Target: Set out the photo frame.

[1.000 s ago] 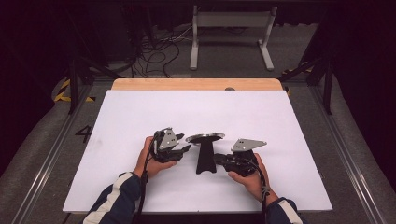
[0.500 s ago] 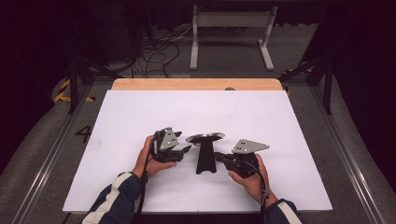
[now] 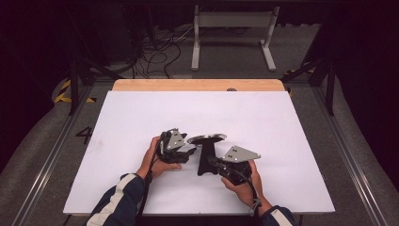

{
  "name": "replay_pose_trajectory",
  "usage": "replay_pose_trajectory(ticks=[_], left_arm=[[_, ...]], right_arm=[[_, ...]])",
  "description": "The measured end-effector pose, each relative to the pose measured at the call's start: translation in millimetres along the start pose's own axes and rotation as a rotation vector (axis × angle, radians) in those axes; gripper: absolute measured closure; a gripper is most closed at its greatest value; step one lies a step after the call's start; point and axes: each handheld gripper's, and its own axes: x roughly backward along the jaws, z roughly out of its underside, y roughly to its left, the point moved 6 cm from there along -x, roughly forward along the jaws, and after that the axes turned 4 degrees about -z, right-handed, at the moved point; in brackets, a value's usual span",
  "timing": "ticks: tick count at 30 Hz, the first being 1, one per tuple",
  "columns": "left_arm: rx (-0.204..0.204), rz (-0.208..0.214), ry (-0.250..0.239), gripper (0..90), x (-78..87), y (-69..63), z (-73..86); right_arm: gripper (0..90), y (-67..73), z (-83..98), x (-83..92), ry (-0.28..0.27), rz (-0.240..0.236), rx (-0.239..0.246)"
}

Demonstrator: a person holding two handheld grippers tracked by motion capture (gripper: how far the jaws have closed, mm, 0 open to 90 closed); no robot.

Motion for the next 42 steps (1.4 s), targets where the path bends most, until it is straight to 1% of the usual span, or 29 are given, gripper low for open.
replay_pose_trajectory(ticks=[2, 3, 4, 5, 6, 7, 8, 9, 11, 14, 15, 16, 17, 18, 19, 20, 21, 22, 24, 26, 27, 30, 32, 33, 34, 35, 36, 37, 42], left_arm=[[0.015, 0.005, -0.003, 37.1, -0.9, 1.4, -0.8], [0.027, 0.01, -0.009, 37.8, -0.6, 2.4, -1.1], [0.036, 0.025, -0.012, 42.5, 0.0, 3.1, -1.2], [0.036, 0.025, -0.012, 45.8, 0.0, 3.1, -1.2], [0.038, 0.038, -0.014, 47.5, 0.2, 3.6, -1.4], [0.038, 0.038, -0.014, 49.9, 0.2, 3.6, -1.4], [0.024, 0.036, -0.009, 52.1, -0.1, 3.3, -1.2], [0.024, 0.036, -0.009, 52.8, -0.1, 3.3, -1.2], [0.028, 0.045, -0.019, 54.2, -0.4, 2.3, -2.4], [0.034, 0.042, -0.019, 53.8, -1.3, 2.4, -2.8], [0.045, 0.04, -0.017, 51.8, -2.3, 2.5, -2.6], [0.05, 0.043, -0.018, 51.0, -2.7, 2.6, -2.6], [0.051, 0.048, -0.02, 51.0, -2.9, 2.7, -2.7], [0.056, 0.057, -0.021, 52.0, -2.7, 2.1, -3.1], [0.056, 0.057, -0.021, 52.9, -2.7, 2.1, -3.1], [0.051, 0.06, -0.023, 54.6, -2.9, 1.7, -3.3], [0.045, 0.058, -0.019, 55.7, -3.0, 1.5, -3.3], [0.041, 0.062, -0.017, 55.7, -3.2, 1.0, -3.2], [0.034, 0.068, -0.019, 59.9, -3.3, -0.1, -3.3], [0.044, 0.074, -0.023, 60.7, -3.4, -0.6, -3.6], [0.051, 0.075, -0.026, 58.8, -3.4, -0.8, -3.7], [0.053, 0.076, -0.033, 58.1, -3.0, -0.9, -4.6], [0.044, 0.084, -0.039, 60.8, -3.1, -2.0, -5.4], [0.038, 0.085, -0.036, 62.9, -3.0, -2.6, -5.6], [0.037, 0.088, -0.037, 67.3, -2.9, -3.6, -5.6], [0.03, 0.09, -0.039, 67.3, -2.9, -4.3, -6.0], [0.021, 0.093, -0.036, 69.6, -2.2, -5.2, -6.1], [0.021, 0.09, -0.037, 71.2, -1.8, -5.4, -6.3], [0.004, 0.093, -0.033, 74.3, 0.4, -5.6, -6.1]], right_arm=[[90.0, 5.1, -0.5, -3.6, 0.004, 0.003, 0.014], [90.0, 8.1, -0.8, -5.6, 0.004, -0.002, 0.012], [90.0, 11.0, -1.1, -7.6, 0.005, -0.009, 0.01], [90.0, 11.0, -1.1, -7.6, 0.005, -0.009, 0.01], [90.0, 16.4, -2.5, -12.1, 0.007, -0.008, 0.023], [90.0, 16.4, -2.5, -12.1, 0.007, -0.008, 0.023], [90.0, 19.3, -4.2, -16.1, 0.005, -0.003, 0.025], [90.0, 19.3, -4.2, -16.1, 0.005, -0.003, 0.025], [90.0, 22.9, -5.3, -23.1, 0.008, 0.004, 0.026], [90.0, 26.8, -5.5, -28.7, 0.015, 0.007, 0.024], [90.0, 29.1, -5.2, -31.8, 0.022, 0.01, 0.027], [90.0, 34.0, -3.8, -38.6, 0.038, 0.025, 0.034], [90.0, 34.0, -3.8, -38.6, 0.038, 0.025, 0.034], [90.0, 37.8, -1.4, -44.8, 0.051, 0.035, 0.032], [90.0, 37.8, -1.4, -44.8, 0.051, 0.035, 0.032], [90.0, 40.6, 2.1, -50.7, 0.073, 0.044, 0.033], [90.0, 41.4, 3.9, -52.9, 0.083, 0.05, 0.032], [90.0, 41.4, 3.9, -52.9, 0.083, 0.05, 0.032], [90.0, 40.9, 6.8, -55.0, 0.096, 0.066, 0.032], [90.0, 38.6, 9.6, -55.4, 0.109, 0.087, 0.024], [90.0, 37.0, 13.6, -56.4, 0.142, 0.094, 0.012], [90.0, 37.1, 14.9, -56.0, 0.146, 0.101, 0.016], [90.0, 38.6, 15.1, -55.2, 0.151, 0.115, 0.028], [90.0, 38.8, 15.4, -55.0, 0.151, 0.115, 0.024], [90.0, 38.2, 15.7, -54.6, 0.151, 0.116, 0.018], [90.0, 38.2, 15.7, -54.6, 0.151, 0.116, 0.018], [90.0, 37.9, 15.8, -54.4, 0.151, 0.115, 0.015], [90.0, 37.1, 16.2, -53.8, 0.15, 0.113, 0.006], [90.0, 32.6, 19.6, -49.8, 0.157, 0.113, -0.005]])
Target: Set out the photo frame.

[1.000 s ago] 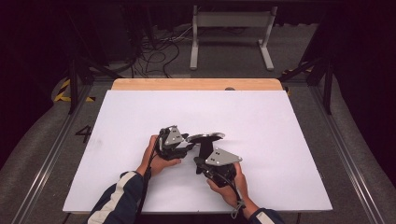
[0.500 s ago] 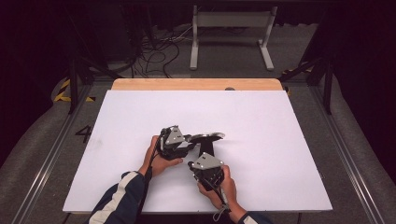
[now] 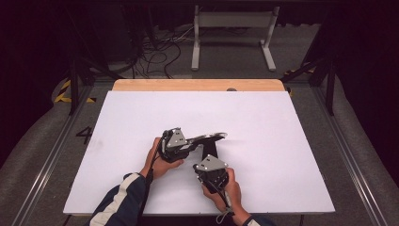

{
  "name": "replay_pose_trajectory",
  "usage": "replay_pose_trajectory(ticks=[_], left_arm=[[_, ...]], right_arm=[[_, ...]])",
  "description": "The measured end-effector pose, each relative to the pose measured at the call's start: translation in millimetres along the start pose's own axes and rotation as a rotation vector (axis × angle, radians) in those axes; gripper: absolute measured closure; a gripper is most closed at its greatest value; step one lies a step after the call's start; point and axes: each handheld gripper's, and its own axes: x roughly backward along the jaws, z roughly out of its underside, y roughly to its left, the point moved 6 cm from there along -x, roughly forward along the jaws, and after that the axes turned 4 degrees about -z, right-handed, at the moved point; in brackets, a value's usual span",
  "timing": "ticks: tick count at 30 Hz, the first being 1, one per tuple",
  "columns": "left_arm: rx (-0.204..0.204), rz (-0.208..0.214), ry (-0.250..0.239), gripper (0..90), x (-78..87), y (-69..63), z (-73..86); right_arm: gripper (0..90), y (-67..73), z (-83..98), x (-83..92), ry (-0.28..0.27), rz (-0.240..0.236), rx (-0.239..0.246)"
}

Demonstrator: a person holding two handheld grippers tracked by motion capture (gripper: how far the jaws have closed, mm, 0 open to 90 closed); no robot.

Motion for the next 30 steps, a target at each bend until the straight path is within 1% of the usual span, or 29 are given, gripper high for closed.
replay_pose_trajectory(ticks=[4, 8, 11, 14, 17, 21, 27, 30], left_arm=[[-0.013, -0.002, 0.0, 76.3, 2.0, -1.2, -0.1], [-0.026, -0.005, 0.005, 77.0, 4.5, -1.1, 0.7], [-0.029, -0.012, 0.007, 77.6, 5.8, -1.7, 1.1], [-0.041, -0.016, 0.014, 78.2, 6.9, -2.8, 1.0], [-0.057, -0.022, 0.018, 78.8, 7.4, -3.8, 0.6], [-0.074, -0.031, 0.035, 79.2, 8.7, -7.0, -0.5], [-0.093, -0.039, 0.054, 79.3, 11.6, -11.0, -0.7], [-0.103, -0.045, 0.063, 79.4, 12.9, -12.3, -0.8]], right_arm=[[90.0, -4.8, 2.4, 2.1, 0.001, 0.003, -0.021], [90.0, -8.8, 4.8, 3.5, 0.004, -0.014, -0.042], [90.0, -10.0, 6.6, 3.8, 0.007, -0.021, -0.041], [90.0, -11.8, 8.1, 4.8, 0.011, -0.028, -0.041], [90.0, -15.4, 9.1, 6.2, 0.016, -0.024, -0.035], [90.0, -23.8, 11.6, 9.8, 0.024, -0.018, -0.049], [90.0, -32.0, 14.6, 12.6, 0.032, -0.028, -0.065], [90.0, -35.2, 15.5, 13.7, 0.034, -0.021, -0.071]])
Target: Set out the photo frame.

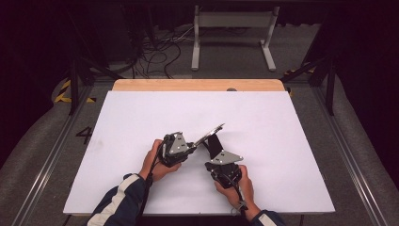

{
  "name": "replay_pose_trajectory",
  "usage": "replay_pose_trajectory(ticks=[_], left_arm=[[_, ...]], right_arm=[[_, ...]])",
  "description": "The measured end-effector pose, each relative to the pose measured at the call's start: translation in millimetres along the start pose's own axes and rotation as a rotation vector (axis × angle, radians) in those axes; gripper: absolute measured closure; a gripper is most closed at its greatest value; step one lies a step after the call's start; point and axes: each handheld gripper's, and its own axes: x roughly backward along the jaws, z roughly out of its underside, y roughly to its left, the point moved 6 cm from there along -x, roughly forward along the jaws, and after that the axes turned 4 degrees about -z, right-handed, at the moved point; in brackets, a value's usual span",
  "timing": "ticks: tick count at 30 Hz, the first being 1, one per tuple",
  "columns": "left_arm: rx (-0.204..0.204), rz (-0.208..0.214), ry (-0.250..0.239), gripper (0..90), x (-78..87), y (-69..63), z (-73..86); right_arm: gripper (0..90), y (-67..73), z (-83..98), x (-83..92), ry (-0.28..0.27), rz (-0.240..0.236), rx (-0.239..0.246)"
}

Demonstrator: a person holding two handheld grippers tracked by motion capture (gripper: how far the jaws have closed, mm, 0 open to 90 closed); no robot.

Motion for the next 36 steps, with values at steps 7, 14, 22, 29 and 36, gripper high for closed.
replay_pose_trajectory(ticks=[7, 14, 22, 29, 36], left_arm=[[0.0, -0.009, 0.004, 79.0, 1.4, -3.3, 0.2], [0.022, -0.009, -0.014, 77.9, 1.4, -1.6, -0.2], [0.038, -0.012, -0.055, 67.7, 3.6, 1.0, -3.1], [0.034, 0.006, -0.078, 72.1, 2.6, -0.6, -3.5], [0.013, 0.0, -0.072, 77.3, 3.4, -2.0, -4.0]], right_arm=[[90.0, -7.3, 1.5, 1.5, 0.006, -0.003, 0.0], [90.0, -9.7, -0.7, 5.9, -0.025, -0.036, -0.007], [90.0, -5.2, -5.1, 6.4, -0.051, -0.053, 0.022], [90.0, -6.9, -7.2, 4.2, -0.064, -0.039, 0.031], [90.0, -9.4, -6.1, 4.0, -0.063, -0.037, 0.014]])
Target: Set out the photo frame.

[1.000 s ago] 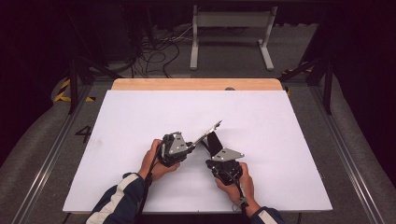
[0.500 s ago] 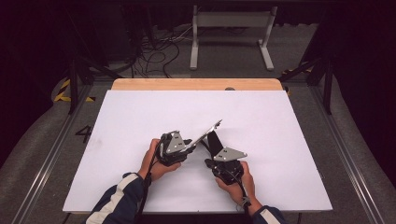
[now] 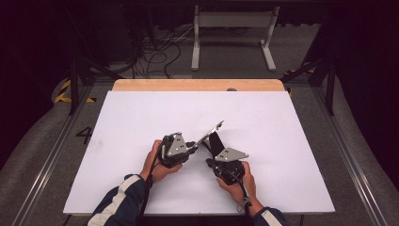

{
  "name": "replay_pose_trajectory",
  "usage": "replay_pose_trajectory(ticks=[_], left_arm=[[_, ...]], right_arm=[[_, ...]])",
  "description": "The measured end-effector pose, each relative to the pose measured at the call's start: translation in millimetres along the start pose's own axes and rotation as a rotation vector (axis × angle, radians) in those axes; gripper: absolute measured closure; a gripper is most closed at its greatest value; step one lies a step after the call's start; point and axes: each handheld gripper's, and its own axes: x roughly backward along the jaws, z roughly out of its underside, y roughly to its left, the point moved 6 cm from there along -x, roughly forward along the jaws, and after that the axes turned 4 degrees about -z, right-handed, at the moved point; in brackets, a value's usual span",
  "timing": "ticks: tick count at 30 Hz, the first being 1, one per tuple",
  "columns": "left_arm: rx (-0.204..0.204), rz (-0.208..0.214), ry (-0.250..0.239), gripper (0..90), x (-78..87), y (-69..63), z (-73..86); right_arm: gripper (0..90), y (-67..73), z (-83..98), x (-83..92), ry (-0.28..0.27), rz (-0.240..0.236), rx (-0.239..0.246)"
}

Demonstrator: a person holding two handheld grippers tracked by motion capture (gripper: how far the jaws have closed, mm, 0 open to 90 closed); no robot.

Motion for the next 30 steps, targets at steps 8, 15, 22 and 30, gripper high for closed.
replay_pose_trajectory(ticks=[8, 15, 22, 30], left_arm=[[-0.026, -0.02, 0.022, 79.1, 5.6, -3.8, -0.2], [-0.044, -0.042, 0.039, 79.2, 10.0, -10.5, -0.4], [-0.05, -0.05, 0.053, 78.7, 13.9, -18.4, -1.3], [-0.058, -0.05, 0.058, 77.9, 18.3, -27.7, -2.0]], right_arm=[[90.0, -2.4, 1.1, 1.9, 0.004, -0.012, -0.026], [90.0, -3.0, 3.3, 4.3, 0.007, -0.028, -0.038], [90.0, -6.5, 3.9, 8.2, 0.011, -0.04, -0.05], [90.0, -9.1, 6.7, 13.1, 0.023, -0.05, -0.047]])
